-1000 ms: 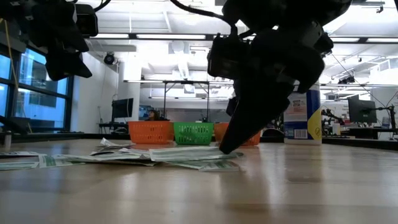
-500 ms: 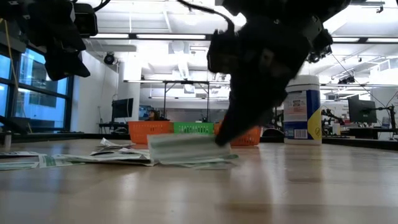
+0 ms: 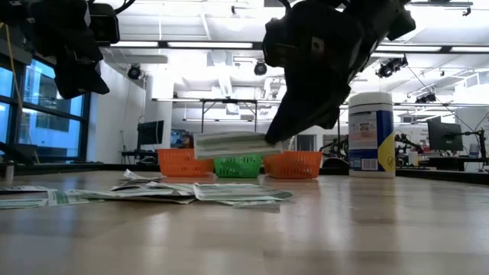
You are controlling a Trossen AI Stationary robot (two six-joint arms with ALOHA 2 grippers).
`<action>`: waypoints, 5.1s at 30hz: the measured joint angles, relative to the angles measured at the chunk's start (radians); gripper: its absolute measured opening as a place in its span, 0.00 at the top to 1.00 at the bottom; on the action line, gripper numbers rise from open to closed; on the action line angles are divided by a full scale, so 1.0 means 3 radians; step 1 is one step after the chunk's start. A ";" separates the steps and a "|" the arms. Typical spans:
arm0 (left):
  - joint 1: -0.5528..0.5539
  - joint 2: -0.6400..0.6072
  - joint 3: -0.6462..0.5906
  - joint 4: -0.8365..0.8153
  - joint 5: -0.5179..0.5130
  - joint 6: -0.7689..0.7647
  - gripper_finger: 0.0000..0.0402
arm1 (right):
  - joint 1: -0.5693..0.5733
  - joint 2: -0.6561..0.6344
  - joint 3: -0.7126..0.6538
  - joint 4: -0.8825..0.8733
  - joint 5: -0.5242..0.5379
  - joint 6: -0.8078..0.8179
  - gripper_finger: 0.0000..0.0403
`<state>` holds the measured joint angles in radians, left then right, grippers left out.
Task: Pick & Place First Aid Supplies
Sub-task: Put the bandage pack into the right orange bin
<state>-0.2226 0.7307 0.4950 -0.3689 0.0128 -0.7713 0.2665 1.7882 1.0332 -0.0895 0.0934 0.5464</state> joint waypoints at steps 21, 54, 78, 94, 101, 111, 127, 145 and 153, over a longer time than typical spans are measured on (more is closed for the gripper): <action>0.0000 0.0000 0.0000 0.0024 -0.0016 0.0013 0.40 | -0.0749 -0.0768 -0.0001 -0.1179 0.1042 0.0306 1.00; 0.0000 0.0000 0.0000 0.0026 -0.0404 -0.0341 0.40 | -0.2550 -0.0289 0.0000 -0.1142 0.0024 -0.0521 1.00; 0.0000 0.0000 0.0000 0.0026 -0.0429 -0.0390 0.40 | -0.2548 -0.0292 0.0000 -0.1106 -0.0264 -0.0588 0.68; 0.0000 0.0001 -0.0001 0.0026 -0.0425 -0.0381 0.40 | -0.2490 -0.0792 0.0000 -0.1108 -0.0527 -0.0710 0.63; 0.0000 0.0001 -0.0001 0.0024 -0.0421 -0.0326 0.40 | -0.2247 -0.0862 0.0000 -0.1051 -0.0831 -0.0910 0.63; 0.0000 0.0001 -0.0003 0.0024 -0.0358 -0.0299 0.40 | -0.1508 -0.0853 0.0000 -0.0731 -0.1188 -0.1485 0.63; 0.0000 0.0001 -0.0003 -0.0003 -0.0251 -0.0299 0.40 | -0.0447 -0.0299 -0.0001 -0.0086 -0.0678 -0.1044 0.63; -0.0001 0.0001 -0.0003 -0.0036 -0.0111 -0.0248 0.40 | 0.0104 0.0364 0.0000 0.0351 -0.0066 -0.0681 0.63; 0.0000 0.0001 -0.0003 -0.0105 -0.0072 -0.0247 0.40 | 0.0166 0.0478 0.0000 0.0391 0.0132 -0.0648 0.63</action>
<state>-0.2226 0.7311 0.4942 -0.4004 -0.0089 -0.8455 0.3162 1.9317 1.0332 0.0279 0.1331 0.3519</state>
